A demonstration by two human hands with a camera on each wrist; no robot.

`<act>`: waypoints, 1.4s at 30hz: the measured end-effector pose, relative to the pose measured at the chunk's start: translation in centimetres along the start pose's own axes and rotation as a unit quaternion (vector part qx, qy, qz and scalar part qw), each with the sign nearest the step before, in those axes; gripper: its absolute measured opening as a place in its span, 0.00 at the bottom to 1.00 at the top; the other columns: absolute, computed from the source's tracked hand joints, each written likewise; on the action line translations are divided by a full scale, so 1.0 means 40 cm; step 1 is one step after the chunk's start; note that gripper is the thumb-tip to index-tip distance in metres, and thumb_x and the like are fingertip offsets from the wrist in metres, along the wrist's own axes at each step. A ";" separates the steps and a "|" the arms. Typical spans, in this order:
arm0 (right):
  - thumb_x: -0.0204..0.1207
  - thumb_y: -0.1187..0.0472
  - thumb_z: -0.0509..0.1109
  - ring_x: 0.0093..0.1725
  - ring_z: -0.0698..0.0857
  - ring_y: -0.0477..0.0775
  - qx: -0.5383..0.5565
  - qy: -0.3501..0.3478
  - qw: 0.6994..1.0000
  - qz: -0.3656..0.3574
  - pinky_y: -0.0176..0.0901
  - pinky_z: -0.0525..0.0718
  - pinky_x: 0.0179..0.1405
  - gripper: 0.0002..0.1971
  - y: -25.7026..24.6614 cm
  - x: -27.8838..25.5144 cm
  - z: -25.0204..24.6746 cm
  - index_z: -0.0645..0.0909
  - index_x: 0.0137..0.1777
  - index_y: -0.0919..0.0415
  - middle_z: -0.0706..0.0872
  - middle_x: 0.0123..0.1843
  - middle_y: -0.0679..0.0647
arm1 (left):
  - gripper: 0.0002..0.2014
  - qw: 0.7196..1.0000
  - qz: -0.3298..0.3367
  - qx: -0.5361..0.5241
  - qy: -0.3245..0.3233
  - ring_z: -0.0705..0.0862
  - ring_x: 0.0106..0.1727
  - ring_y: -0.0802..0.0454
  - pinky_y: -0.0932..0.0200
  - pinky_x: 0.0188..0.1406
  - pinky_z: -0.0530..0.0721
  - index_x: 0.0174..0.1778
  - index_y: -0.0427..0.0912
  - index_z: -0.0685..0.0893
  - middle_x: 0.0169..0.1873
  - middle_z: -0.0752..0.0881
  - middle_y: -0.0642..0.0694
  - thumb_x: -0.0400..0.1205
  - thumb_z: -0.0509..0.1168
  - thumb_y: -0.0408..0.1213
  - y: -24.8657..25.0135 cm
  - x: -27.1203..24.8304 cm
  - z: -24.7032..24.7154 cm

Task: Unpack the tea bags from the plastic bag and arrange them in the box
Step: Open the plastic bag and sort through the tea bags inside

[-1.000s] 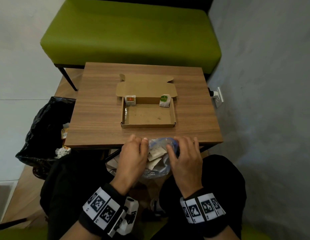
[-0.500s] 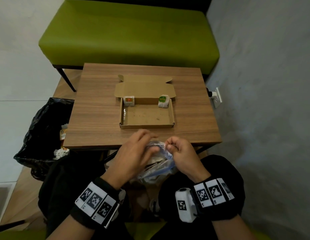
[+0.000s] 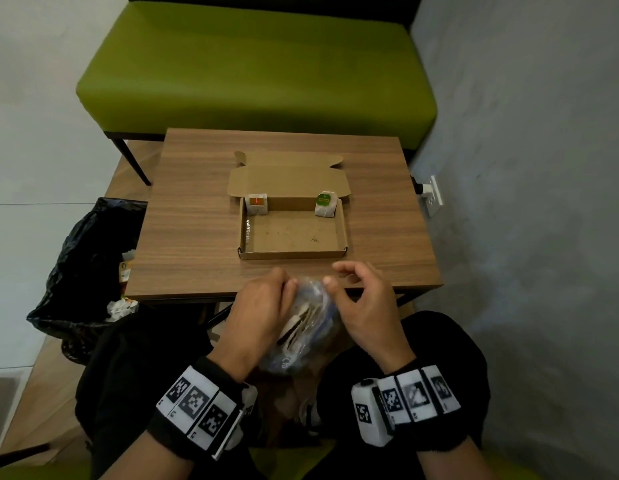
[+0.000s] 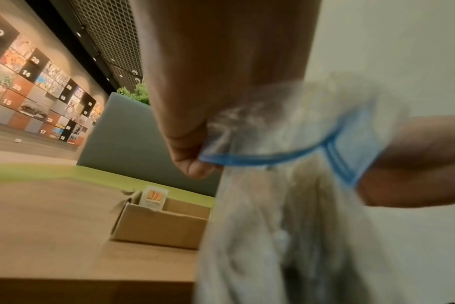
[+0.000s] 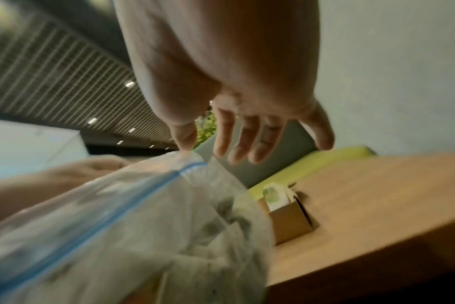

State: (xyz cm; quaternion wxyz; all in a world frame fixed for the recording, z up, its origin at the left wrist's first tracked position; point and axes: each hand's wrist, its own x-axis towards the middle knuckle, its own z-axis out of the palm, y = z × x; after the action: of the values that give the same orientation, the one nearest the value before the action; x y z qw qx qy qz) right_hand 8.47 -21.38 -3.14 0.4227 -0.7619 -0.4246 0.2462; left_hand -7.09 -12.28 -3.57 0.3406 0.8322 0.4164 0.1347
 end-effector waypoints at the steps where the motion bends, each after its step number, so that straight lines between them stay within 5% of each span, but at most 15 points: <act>1: 0.73 0.37 0.70 0.51 0.83 0.40 -0.056 0.026 0.998 -0.025 0.57 0.85 0.56 0.16 -0.002 -0.006 0.002 0.82 0.54 0.45 0.82 0.49 0.37 | 0.12 1.000 -0.016 -0.014 0.018 0.82 0.32 0.55 0.65 0.29 0.74 0.44 0.44 0.79 0.32 0.82 0.50 0.89 0.56 0.43 0.000 -0.003 0.002; 5: 0.72 0.39 0.73 0.39 0.84 0.39 -0.076 0.009 0.997 0.005 0.58 0.87 0.52 0.14 -0.020 -0.025 0.033 0.83 0.54 0.43 0.84 0.37 0.38 | 0.17 0.994 -0.040 -0.076 0.071 0.81 0.28 0.50 0.46 0.30 0.80 0.38 0.42 0.78 0.27 0.82 0.47 0.89 0.54 0.43 0.011 -0.013 0.007; 10: 0.81 0.59 0.69 0.38 0.87 0.40 -0.054 0.003 0.998 0.043 0.45 0.89 0.43 0.07 -0.017 -0.005 0.048 0.89 0.53 0.53 0.88 0.39 0.39 | 0.20 0.990 -0.017 -0.116 0.080 0.77 0.25 0.55 0.49 0.26 0.75 0.33 0.46 0.76 0.24 0.79 0.50 0.90 0.52 0.46 0.014 -0.026 0.014; 14: 0.84 0.61 0.65 0.39 0.90 0.59 0.122 -0.067 0.974 0.177 0.57 0.90 0.45 0.11 -0.025 0.007 0.039 0.88 0.47 0.64 0.92 0.40 0.61 | 0.21 0.986 -0.058 -0.115 0.101 0.80 0.27 0.52 0.47 0.28 0.78 0.35 0.44 0.79 0.26 0.81 0.48 0.90 0.52 0.48 -0.014 -0.031 0.015; 16: 0.86 0.62 0.63 0.39 0.89 0.55 0.234 -0.132 0.930 0.252 0.46 0.87 0.41 0.12 -0.042 0.013 0.015 0.87 0.50 0.67 0.91 0.41 0.61 | 0.18 0.987 -0.099 -0.095 0.090 0.83 0.31 0.50 0.47 0.31 0.82 0.37 0.47 0.81 0.28 0.83 0.49 0.89 0.54 0.48 -0.029 -0.027 0.011; 18: 0.86 0.63 0.61 0.36 0.88 0.47 0.250 -0.189 0.909 0.277 0.36 0.83 0.35 0.13 -0.048 0.017 -0.002 0.87 0.48 0.62 0.91 0.39 0.55 | 0.14 0.989 -0.114 -0.065 0.072 0.85 0.39 0.52 0.50 0.39 0.85 0.43 0.48 0.83 0.36 0.85 0.52 0.89 0.55 0.46 -0.031 -0.025 0.011; 21: 0.85 0.64 0.60 0.39 0.86 0.51 0.226 -0.190 0.911 0.289 0.41 0.83 0.40 0.14 -0.044 0.024 0.003 0.88 0.47 0.61 0.90 0.41 0.58 | 0.15 0.995 -0.035 -0.073 0.066 0.81 0.54 0.60 0.56 0.54 0.83 0.66 0.49 0.79 0.53 0.81 0.56 0.88 0.54 0.48 -0.002 -0.028 0.008; 25: 0.86 0.65 0.58 0.40 0.85 0.51 0.218 -0.170 0.920 0.279 0.40 0.83 0.41 0.15 -0.046 0.029 0.015 0.86 0.53 0.70 0.89 0.43 0.61 | 0.23 0.998 0.059 -0.031 0.003 0.79 0.55 0.61 0.61 0.53 0.81 0.69 0.47 0.79 0.56 0.80 0.55 0.83 0.58 0.55 0.010 -0.026 0.000; 33: 0.87 0.62 0.60 0.44 0.84 0.58 0.208 -0.166 0.924 0.274 0.46 0.83 0.45 0.16 -0.036 0.018 0.034 0.85 0.54 0.75 0.87 0.44 0.64 | 0.14 0.996 0.001 0.086 -0.039 0.79 0.45 0.57 0.59 0.46 0.77 0.53 0.46 0.83 0.44 0.82 0.54 0.89 0.55 0.48 0.013 -0.007 0.002; 38: 0.75 0.41 0.73 0.45 0.84 0.41 -0.060 -0.087 0.985 0.134 0.45 0.86 0.50 0.18 -0.042 -0.018 0.034 0.80 0.61 0.45 0.84 0.46 0.42 | 0.16 0.992 -0.083 0.080 0.051 0.83 0.35 0.56 0.53 0.40 0.86 0.46 0.46 0.82 0.35 0.83 0.52 0.90 0.52 0.48 0.025 -0.010 0.002; 40: 0.71 0.40 0.75 0.42 0.84 0.41 -0.113 -0.097 0.981 0.122 0.48 0.87 0.49 0.19 -0.037 -0.034 0.030 0.79 0.59 0.42 0.83 0.42 0.42 | 0.17 0.990 -0.107 0.052 0.075 0.85 0.34 0.55 0.51 0.39 0.87 0.45 0.45 0.83 0.33 0.84 0.51 0.90 0.52 0.48 0.018 -0.008 -0.003; 42: 0.76 0.47 0.74 0.41 0.86 0.41 -0.097 -0.109 0.981 0.127 0.50 0.89 0.48 0.08 -0.030 -0.044 0.027 0.83 0.52 0.46 0.86 0.40 0.43 | 0.17 0.988 -0.120 0.003 0.094 0.85 0.31 0.56 0.56 0.34 0.86 0.41 0.46 0.83 0.31 0.84 0.51 0.89 0.54 0.46 0.012 -0.008 -0.009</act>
State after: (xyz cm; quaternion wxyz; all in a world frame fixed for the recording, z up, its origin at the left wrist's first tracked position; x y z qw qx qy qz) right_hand 6.24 -22.06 -2.65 0.2628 -0.8156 -0.3899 0.3372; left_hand -7.17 -12.58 -2.97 0.3114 0.7609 0.5435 0.1695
